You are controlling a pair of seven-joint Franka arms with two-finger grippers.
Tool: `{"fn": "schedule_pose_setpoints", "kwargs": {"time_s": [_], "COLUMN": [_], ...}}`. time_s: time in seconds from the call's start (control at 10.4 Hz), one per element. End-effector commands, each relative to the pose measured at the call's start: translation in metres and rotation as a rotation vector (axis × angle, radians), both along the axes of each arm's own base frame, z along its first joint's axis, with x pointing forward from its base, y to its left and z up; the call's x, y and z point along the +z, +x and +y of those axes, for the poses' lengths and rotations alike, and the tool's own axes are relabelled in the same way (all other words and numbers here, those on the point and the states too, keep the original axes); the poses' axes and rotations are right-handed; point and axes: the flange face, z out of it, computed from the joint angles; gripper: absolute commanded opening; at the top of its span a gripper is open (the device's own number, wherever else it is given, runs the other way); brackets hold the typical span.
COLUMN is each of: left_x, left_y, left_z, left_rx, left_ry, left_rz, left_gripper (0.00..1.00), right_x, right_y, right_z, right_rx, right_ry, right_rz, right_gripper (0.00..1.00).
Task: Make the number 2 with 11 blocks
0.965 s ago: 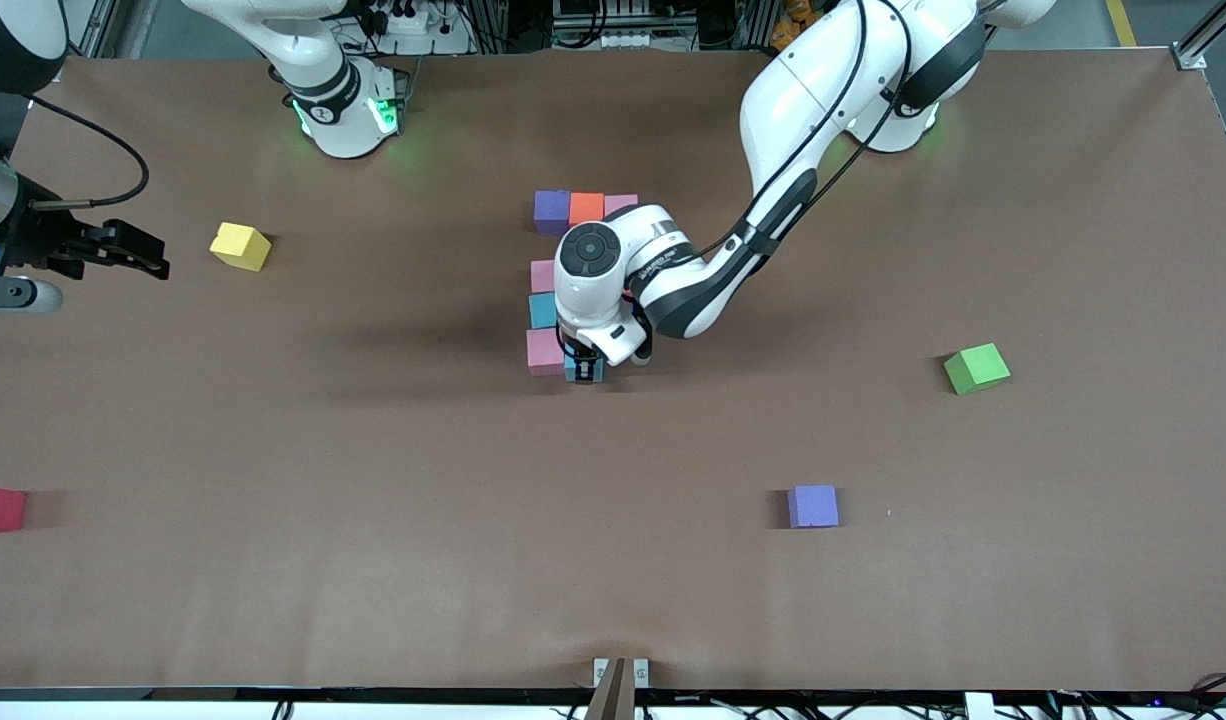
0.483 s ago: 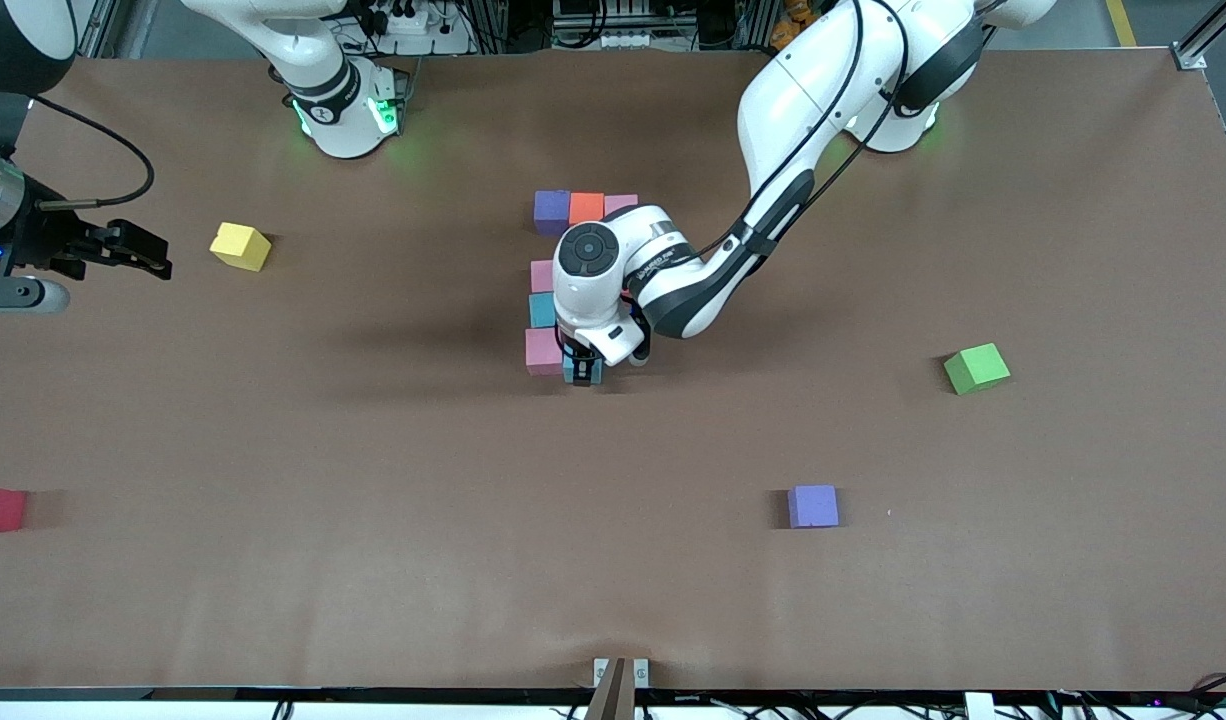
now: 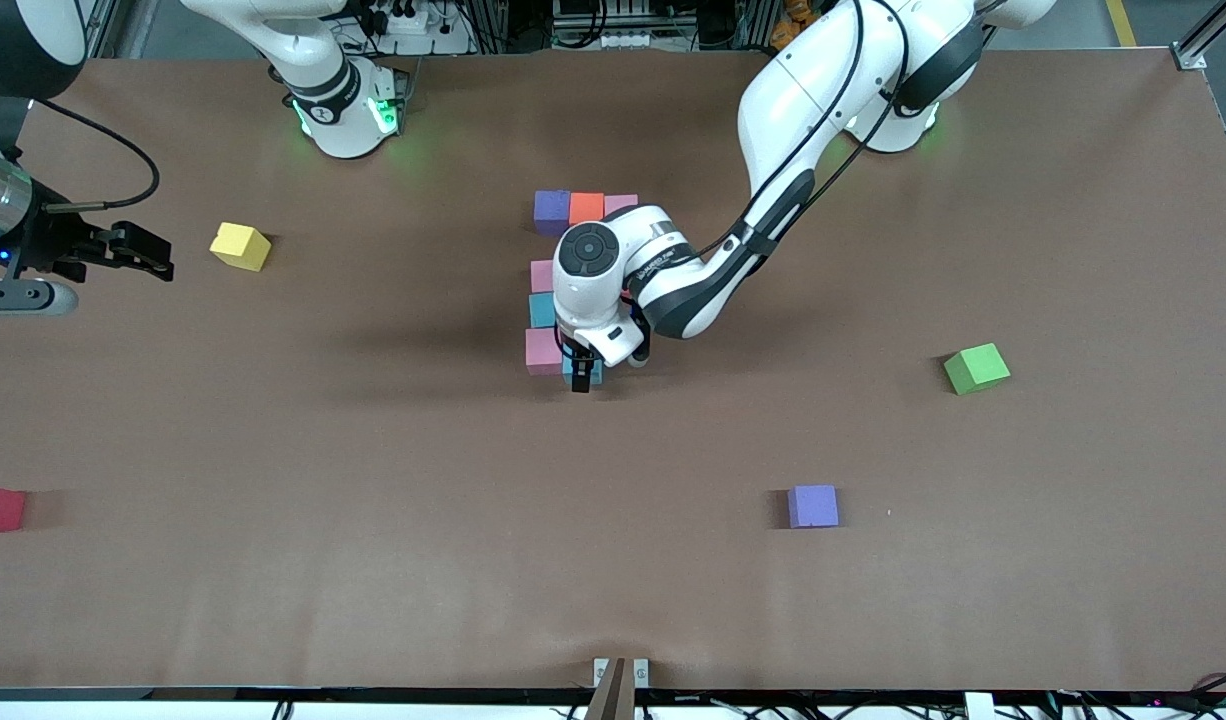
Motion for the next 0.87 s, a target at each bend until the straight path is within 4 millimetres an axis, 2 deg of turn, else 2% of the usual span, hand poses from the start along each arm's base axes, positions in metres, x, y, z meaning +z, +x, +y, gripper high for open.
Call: {"fn": "schedule_pose_setpoints", "kwargs": {"time_s": [0.0, 0.39, 0.58, 0.77], "left_x": [0.021, 0.041, 0.059, 0.068], "left_y": [0.000, -0.008, -0.013, 0.011], "left_z": [0.000, -0.002, 0.001, 0.027], "left_rx": [-0.013, -0.028, -0.106, -0.078], "left_ry": [0.017, 0.042, 0.079, 0.101], "left_rz": [0.014, 0.029, 0.038, 0.046], "left_gripper": [1.00, 1.00, 1.00, 1.00], "right_x": [0.002, 0.004, 0.007, 0.005], "right_y": [0.003, 0.003, 0.001, 0.003], "right_z": [0.000, 0.001, 0.002, 0.001], "right_rx": [0.017, 0.026, 0.031, 0.034], "right_ry": [-0.017, -0.015, -0.015, -0.012], "right_rz": [-0.001, -0.003, -0.003, 0.000], "right_gripper": [1.00, 1.00, 1.00, 1.00]}}
